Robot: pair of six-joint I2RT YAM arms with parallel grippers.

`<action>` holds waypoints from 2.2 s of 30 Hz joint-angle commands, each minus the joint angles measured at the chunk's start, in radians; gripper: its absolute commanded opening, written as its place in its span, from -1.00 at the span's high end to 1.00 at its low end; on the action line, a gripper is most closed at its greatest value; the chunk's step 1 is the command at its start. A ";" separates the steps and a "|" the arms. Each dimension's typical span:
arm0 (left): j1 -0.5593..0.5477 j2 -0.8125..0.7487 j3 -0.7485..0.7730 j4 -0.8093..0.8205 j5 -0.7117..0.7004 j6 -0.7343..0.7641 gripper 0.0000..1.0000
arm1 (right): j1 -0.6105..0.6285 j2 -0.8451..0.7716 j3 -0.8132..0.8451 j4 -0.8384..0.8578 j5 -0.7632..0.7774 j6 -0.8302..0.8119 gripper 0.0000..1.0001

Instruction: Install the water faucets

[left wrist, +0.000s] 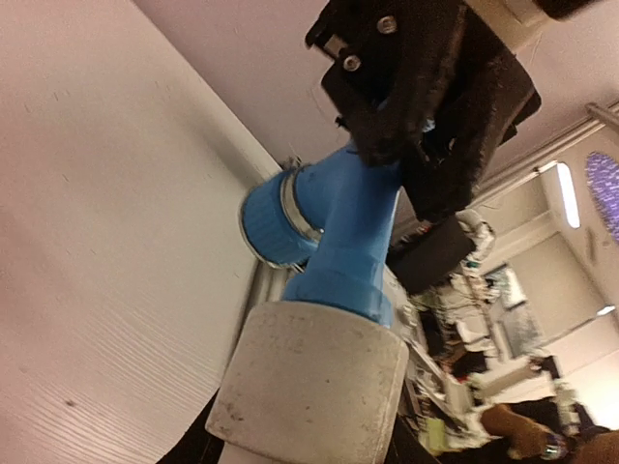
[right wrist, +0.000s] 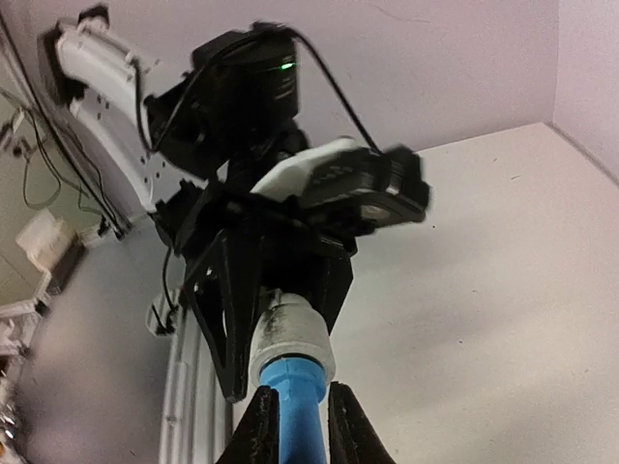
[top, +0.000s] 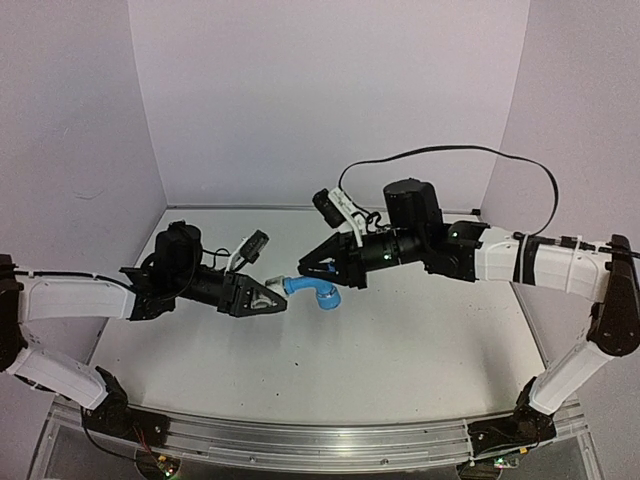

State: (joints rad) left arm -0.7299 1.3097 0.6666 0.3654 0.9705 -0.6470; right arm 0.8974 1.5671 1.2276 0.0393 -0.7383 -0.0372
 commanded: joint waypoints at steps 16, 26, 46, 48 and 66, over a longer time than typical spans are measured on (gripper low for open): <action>-0.023 -0.191 -0.029 0.097 -0.640 0.671 1.00 | -0.081 0.059 0.132 -0.040 -0.130 0.604 -0.08; -0.022 -0.153 0.003 -0.126 -0.242 0.108 1.00 | -0.008 -0.121 0.144 -0.395 0.227 -0.277 -0.90; -0.023 -0.022 0.121 -0.170 0.167 0.034 1.00 | 0.253 -0.110 -0.040 -0.213 0.698 -0.674 -0.96; -0.022 -0.025 0.109 -0.170 0.174 0.036 1.00 | 0.259 -0.107 -0.044 -0.205 0.729 -0.709 -0.96; -0.024 -0.110 0.096 -0.271 -0.465 0.392 1.00 | 0.202 -0.093 0.036 -0.185 0.355 -0.160 0.61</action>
State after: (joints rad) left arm -0.7600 1.2732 0.7537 0.0944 0.9220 -0.4713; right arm 1.1480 1.5017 1.1789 -0.2687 -0.1337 -0.5278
